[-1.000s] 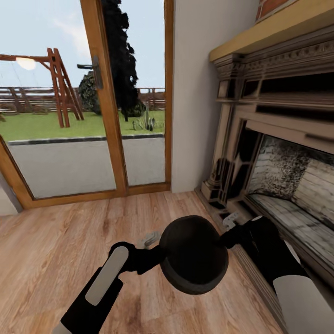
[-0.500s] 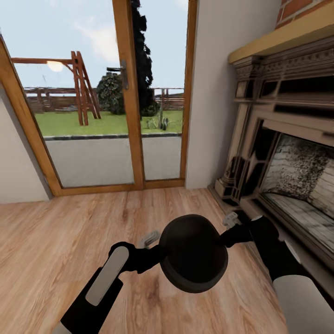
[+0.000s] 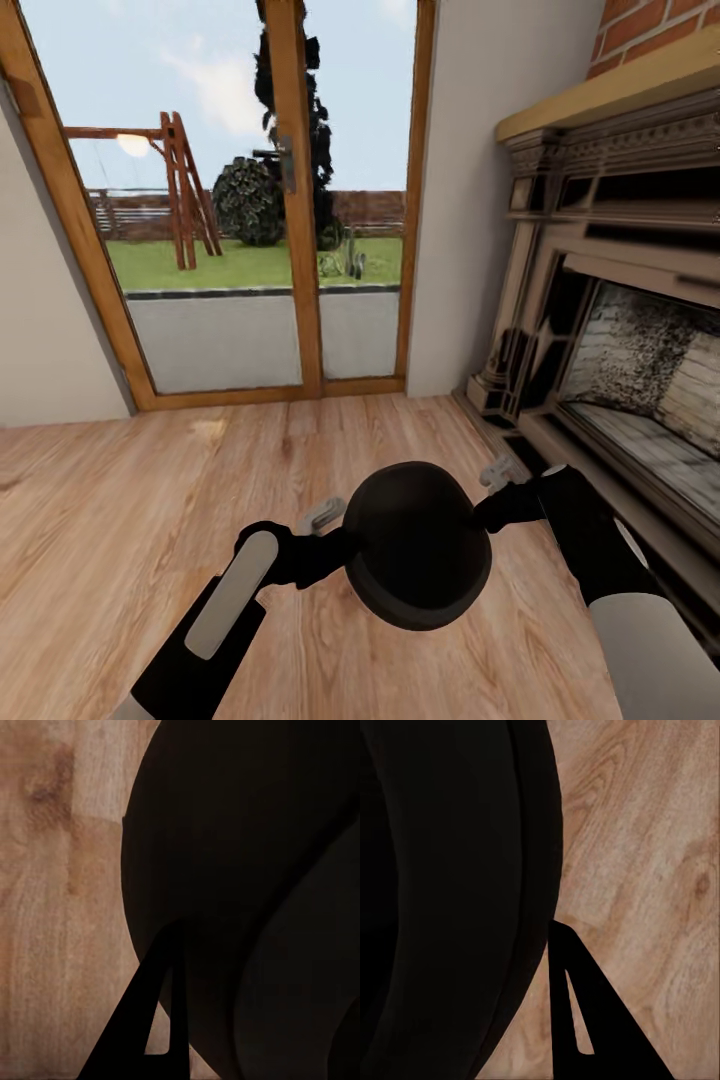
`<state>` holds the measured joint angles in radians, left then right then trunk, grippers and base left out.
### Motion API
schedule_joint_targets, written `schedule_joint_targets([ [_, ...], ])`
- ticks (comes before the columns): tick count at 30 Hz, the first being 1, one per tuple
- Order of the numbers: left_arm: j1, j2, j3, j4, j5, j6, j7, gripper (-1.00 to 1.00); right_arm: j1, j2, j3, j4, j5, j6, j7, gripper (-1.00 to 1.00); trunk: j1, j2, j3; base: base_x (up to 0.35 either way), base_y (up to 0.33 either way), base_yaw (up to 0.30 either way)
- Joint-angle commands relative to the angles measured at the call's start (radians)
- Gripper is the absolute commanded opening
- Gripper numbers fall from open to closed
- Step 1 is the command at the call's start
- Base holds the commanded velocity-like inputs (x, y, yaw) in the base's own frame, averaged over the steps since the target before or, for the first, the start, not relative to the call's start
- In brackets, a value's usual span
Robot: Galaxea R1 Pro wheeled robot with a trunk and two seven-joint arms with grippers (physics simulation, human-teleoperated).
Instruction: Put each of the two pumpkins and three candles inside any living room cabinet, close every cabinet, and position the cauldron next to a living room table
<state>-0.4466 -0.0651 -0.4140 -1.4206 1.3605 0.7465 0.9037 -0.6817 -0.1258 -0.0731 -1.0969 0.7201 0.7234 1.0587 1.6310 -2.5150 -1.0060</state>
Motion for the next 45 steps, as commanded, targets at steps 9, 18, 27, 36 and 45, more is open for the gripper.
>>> schedule_joint_targets([
  [9,-0.001,0.001,-0.003,-0.001,-0.351,0.043,-0.592,-1.0,-0.001,-0.184,-0.066,-0.001,-0.005,0.008,0.363,-1.0,-0.001,-0.001,-0.001,-0.304,0.143,0.0],
  [18,-0.001,0.002,-0.003,-0.001,-0.351,0.043,-0.592,-1.0,-0.001,-0.184,-0.066,-0.001,-0.005,0.008,0.363,-1.0,-0.001,-0.001,-0.001,-0.305,0.144,0.0],
  [27,-0.001,0.001,-0.003,-0.001,-0.351,0.043,-0.592,-1.0,-0.001,-0.184,-0.066,-0.001,-0.005,0.008,0.363,-1.0,-0.001,-0.001,-0.001,-0.308,0.144,0.0],
  [36,-0.001,0.001,-0.003,-0.001,-0.351,0.043,-0.592,-1.0,-0.001,-0.184,-0.067,-0.001,-0.006,0.008,0.363,-1.0,-0.001,-0.001,-0.001,-0.308,0.142,0.0],
  [45,-0.001,0.001,-0.003,-0.001,-0.351,0.043,-0.591,-1.0,-0.001,-0.185,-0.069,-0.001,-0.007,0.008,0.363,-1.0,-0.001,-0.001,-0.001,-0.31,0.126,0.0],
])
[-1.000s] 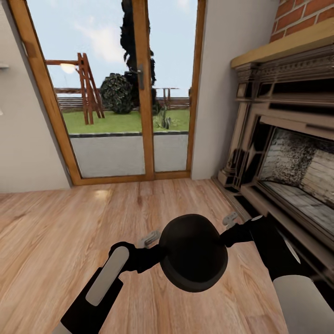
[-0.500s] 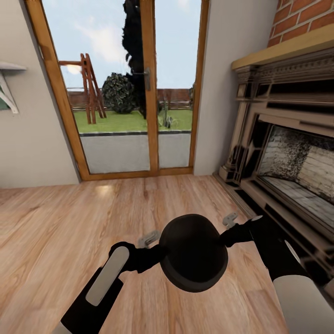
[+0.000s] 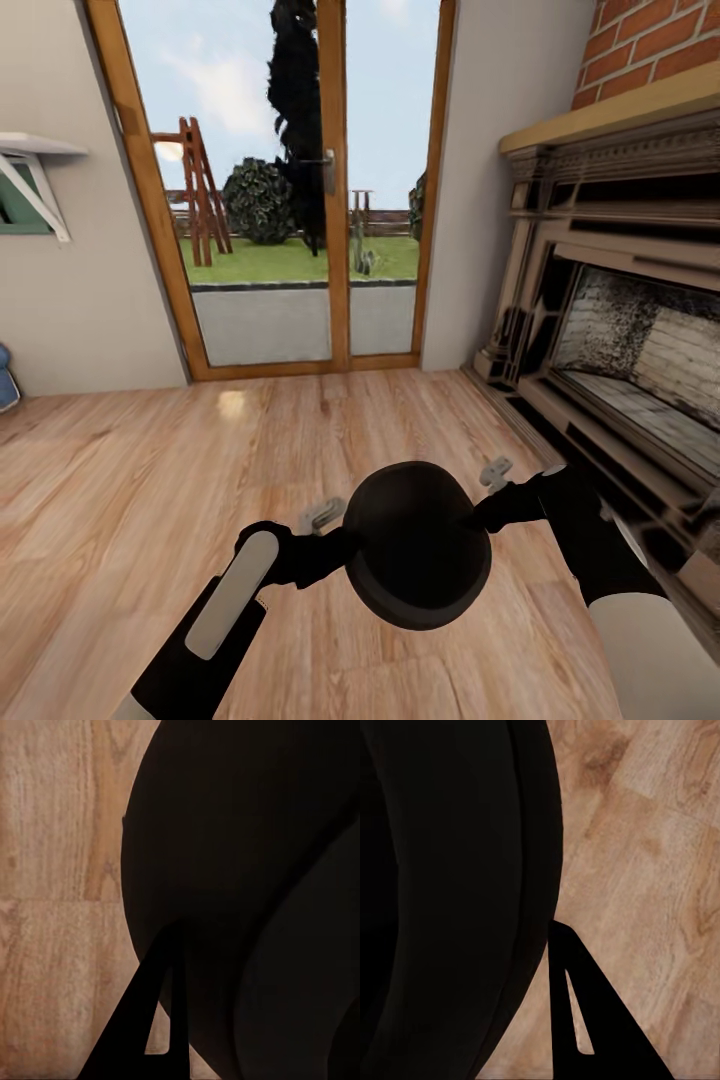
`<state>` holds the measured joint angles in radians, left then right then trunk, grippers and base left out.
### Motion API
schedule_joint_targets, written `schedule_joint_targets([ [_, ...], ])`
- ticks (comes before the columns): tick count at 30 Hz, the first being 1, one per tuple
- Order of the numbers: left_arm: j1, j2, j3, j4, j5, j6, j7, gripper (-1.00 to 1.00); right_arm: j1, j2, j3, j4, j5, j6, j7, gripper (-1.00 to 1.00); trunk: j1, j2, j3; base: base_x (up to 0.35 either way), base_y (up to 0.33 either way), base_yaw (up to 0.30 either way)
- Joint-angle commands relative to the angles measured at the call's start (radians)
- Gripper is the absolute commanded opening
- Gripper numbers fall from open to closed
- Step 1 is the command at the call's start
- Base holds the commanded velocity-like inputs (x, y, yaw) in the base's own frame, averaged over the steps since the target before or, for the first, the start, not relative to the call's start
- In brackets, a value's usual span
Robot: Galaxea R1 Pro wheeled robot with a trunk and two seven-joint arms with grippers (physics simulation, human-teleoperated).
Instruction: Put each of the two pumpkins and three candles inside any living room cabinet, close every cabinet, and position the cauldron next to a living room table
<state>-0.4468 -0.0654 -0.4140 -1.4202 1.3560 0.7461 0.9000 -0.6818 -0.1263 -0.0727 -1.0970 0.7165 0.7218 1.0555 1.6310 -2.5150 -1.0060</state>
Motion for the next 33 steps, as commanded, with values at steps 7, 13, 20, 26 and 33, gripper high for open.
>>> schedule_joint_targets([
  [7,-0.001,0.0,-0.003,0.003,-0.347,0.044,-0.588,-1.0,-0.001,-0.184,-0.069,-0.001,-0.003,0.01,0.366,-1.0,-0.001,-0.001,-0.001,-0.331,0.066,0.0],
  [13,-0.001,-0.001,-0.004,0.004,-0.348,0.042,-0.586,-1.0,-0.001,-0.184,-0.07,-0.001,-0.003,0.011,0.366,-1.0,-0.001,-0.001,-0.001,-0.347,-0.025,0.015],
  [20,-0.001,-0.001,-0.003,0.004,-0.348,0.042,-0.586,-1.0,-0.001,-0.184,-0.069,-0.001,-0.003,0.011,0.366,-1.0,-0.001,-0.001,-0.001,-0.321,-0.154,0.18],
  [26,-0.001,-0.001,-0.004,0.004,-0.348,0.042,-0.586,-1.0,-0.001,-0.184,-0.068,-0.001,-0.003,0.011,0.366,-1.0,-0.001,-0.001,-0.001,-0.307,-0.177,0.268],
  [33,-0.001,-0.001,-0.005,0.004,-0.348,0.042,-0.586,-1.0,-0.001,-0.183,-0.068,-0.001,-0.003,0.011,0.366,-1.0,-0.001,-0.001,-0.001,-0.31,-0.134,0.289],
])
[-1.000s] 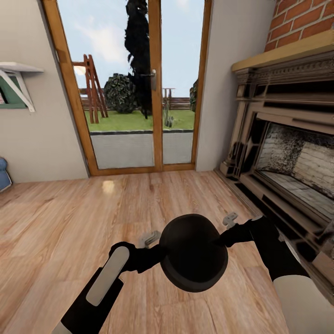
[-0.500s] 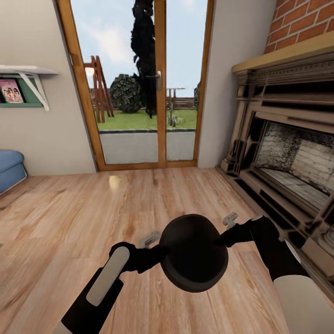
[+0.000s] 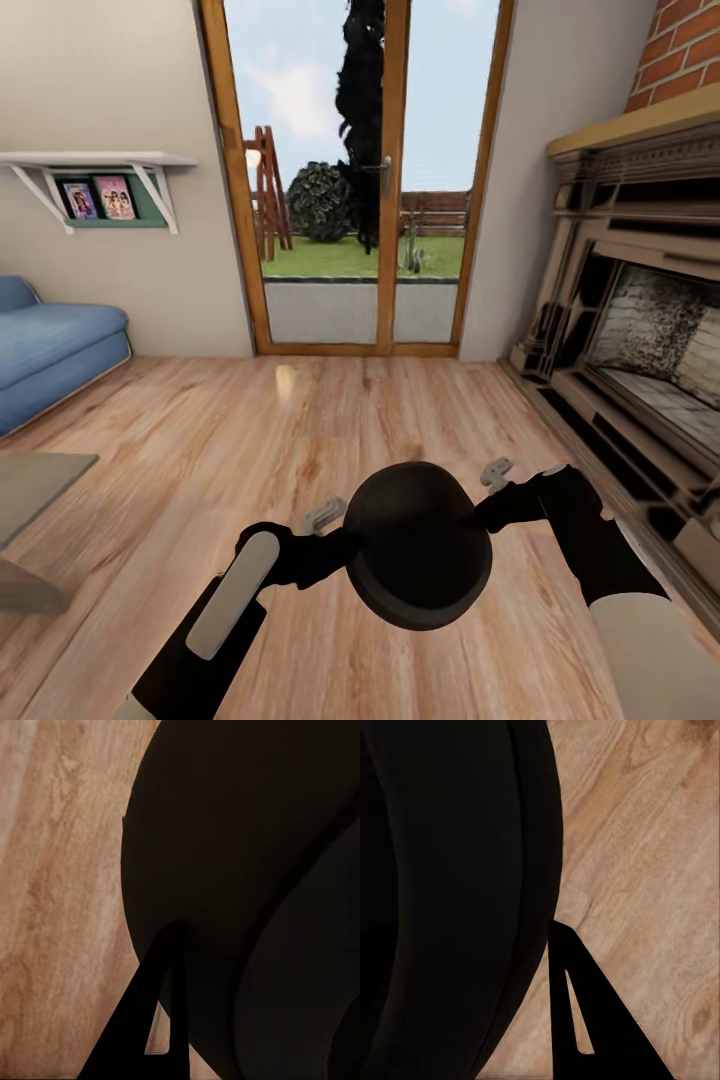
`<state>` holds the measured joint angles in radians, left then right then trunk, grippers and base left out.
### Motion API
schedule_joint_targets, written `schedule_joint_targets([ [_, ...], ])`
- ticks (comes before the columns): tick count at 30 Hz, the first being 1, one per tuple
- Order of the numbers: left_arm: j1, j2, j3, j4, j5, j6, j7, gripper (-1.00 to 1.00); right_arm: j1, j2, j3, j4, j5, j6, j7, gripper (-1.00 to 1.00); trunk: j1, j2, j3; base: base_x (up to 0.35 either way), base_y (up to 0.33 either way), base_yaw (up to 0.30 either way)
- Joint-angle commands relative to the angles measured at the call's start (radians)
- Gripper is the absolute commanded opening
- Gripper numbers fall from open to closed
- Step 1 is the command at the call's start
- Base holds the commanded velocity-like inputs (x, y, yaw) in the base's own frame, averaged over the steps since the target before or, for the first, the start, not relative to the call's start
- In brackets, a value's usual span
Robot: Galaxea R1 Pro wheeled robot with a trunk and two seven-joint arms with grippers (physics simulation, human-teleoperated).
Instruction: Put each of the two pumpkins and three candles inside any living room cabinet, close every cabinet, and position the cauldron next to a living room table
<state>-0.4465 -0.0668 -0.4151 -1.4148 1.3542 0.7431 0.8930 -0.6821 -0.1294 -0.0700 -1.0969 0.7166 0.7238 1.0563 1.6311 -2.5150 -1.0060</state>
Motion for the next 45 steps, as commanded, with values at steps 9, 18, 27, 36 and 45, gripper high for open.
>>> schedule_joint_targets([
  [9,-0.001,0.001,-0.004,-0.001,-0.346,0.045,-0.579,-1.0,0.0,-0.18,-0.071,-0.002,-0.003,0.009,0.366,-1.0,-0.001,-0.001,-0.001,-0.312,-0.123,0.29],
  [18,-0.001,0.001,-0.004,-0.001,-0.346,0.045,-0.579,-1.0,0.0,-0.179,-0.071,-0.002,-0.003,0.009,0.366,-1.0,-0.001,-0.001,-0.001,-0.313,-0.123,0.291],
  [27,-0.001,0.001,-0.004,-0.001,-0.346,0.045,-0.579,-1.0,0.0,-0.18,-0.071,-0.002,-0.003,0.009,0.366,-1.0,-0.001,-0.001,-0.001,-0.313,-0.123,0.291],
  [36,-0.001,0.001,-0.004,-0.001,-0.346,0.045,-0.579,-1.0,0.0,-0.179,-0.071,-0.002,-0.003,0.009,0.366,-1.0,-0.001,-0.001,-0.001,-0.325,-0.074,0.291],
  [45,-0.001,0.001,-0.004,0.0,-0.345,0.045,-0.58,-1.0,0.0,-0.179,-0.071,-0.002,-0.003,0.008,0.364,-1.0,-0.001,-0.001,-0.001,-0.129,-0.003,0.291],
])
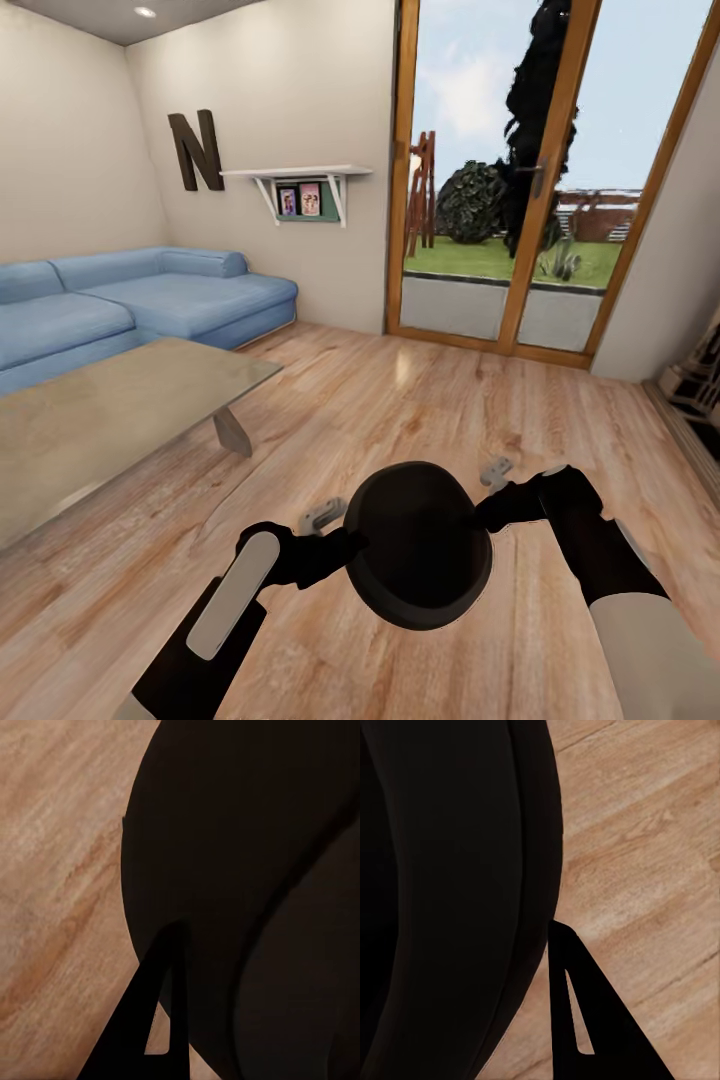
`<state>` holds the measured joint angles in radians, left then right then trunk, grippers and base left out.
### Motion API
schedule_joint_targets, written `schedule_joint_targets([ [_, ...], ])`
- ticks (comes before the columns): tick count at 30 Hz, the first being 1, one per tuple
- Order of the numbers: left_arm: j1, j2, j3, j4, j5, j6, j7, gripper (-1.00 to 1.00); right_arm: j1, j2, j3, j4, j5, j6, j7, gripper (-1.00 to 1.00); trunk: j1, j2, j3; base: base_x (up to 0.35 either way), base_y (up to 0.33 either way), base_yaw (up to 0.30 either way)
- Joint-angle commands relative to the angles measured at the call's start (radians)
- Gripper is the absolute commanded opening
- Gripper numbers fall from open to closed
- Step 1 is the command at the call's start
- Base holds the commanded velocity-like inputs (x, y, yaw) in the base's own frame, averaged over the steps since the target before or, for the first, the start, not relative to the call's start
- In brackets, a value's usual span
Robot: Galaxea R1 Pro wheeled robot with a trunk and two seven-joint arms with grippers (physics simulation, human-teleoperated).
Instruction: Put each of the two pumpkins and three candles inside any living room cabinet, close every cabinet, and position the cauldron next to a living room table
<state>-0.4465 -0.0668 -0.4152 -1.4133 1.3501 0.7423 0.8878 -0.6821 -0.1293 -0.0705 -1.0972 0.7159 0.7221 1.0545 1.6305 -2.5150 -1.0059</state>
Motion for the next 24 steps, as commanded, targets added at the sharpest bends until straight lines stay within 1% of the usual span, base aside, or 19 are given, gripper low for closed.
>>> schedule_joint_targets([
  [1,-0.001,0.001,-0.004,-0.001,-0.341,0.046,-0.575,-1.0,-0.001,-0.18,-0.07,-0.001,-0.003,0.01,0.366,-1.0,0.0,-0.001,-0.001,-0.004,0.0,0.291],
  [8,-0.001,0.001,-0.003,0.004,-0.341,0.046,-0.577,-1.0,-0.001,-0.179,-0.069,-0.002,-0.003,0.01,0.366,-1.0,0.0,-0.001,-0.001,-0.001,0.009,0.291],
  [12,-0.001,0.001,-0.004,0.005,-0.341,0.046,-0.577,-1.0,-0.001,-0.179,-0.069,-0.001,-0.003,0.01,0.366,-1.0,0.0,-0.001,-0.001,-0.045,0.157,0.291],
  [17,-0.001,0.001,-0.004,0.005,-0.342,0.045,-0.577,-1.0,-0.001,-0.179,-0.069,-0.001,-0.003,0.01,0.366,-1.0,0.0,-0.001,-0.001,-0.209,0.039,0.291],
  [20,-0.001,0.001,-0.004,0.005,-0.342,0.045,-0.576,-1.0,-0.001,-0.179,-0.069,-0.002,-0.003,0.01,0.366,-1.0,0.0,-0.001,-0.001,-0.307,0.014,0.291],
  [24,-0.001,0.001,-0.004,0.005,-0.341,0.046,-0.576,-1.0,-0.001,-0.179,-0.069,-0.002,-0.003,0.01,0.366,-1.0,0.0,-0.001,-0.001,-0.304,0.13,0.291],
])
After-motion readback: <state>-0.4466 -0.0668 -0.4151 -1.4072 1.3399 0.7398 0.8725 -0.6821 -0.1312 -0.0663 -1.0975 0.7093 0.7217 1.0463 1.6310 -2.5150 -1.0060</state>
